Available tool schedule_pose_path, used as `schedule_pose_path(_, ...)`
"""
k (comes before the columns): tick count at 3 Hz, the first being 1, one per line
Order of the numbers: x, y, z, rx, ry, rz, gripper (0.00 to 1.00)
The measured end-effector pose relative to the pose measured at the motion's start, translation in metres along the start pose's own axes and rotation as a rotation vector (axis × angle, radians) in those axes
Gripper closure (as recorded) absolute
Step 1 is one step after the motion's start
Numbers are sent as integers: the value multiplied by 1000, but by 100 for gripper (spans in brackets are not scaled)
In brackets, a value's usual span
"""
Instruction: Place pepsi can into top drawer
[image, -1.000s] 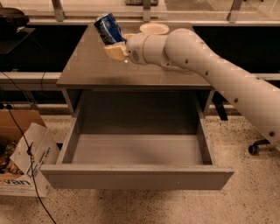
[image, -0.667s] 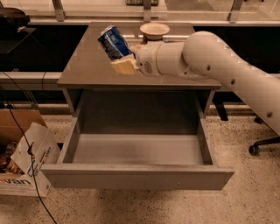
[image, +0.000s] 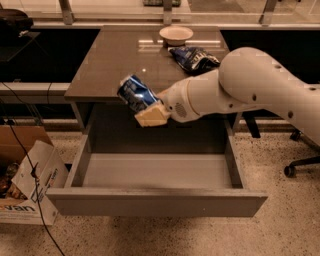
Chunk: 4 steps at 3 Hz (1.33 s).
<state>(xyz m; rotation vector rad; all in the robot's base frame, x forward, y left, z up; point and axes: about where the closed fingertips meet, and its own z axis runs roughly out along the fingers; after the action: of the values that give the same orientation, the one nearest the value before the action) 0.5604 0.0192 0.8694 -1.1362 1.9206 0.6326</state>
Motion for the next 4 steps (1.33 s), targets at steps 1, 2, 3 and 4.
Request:
schedule_pose_path(1,61,8,14,28,174,101,100)
schedule_pose_path(2,88,0,31,69,236,141,100)
schedule_pose_path(3,113,-17,63,88,272,189,100)
schedule_pose_path(4,139,-27,96,74,301,238,100)
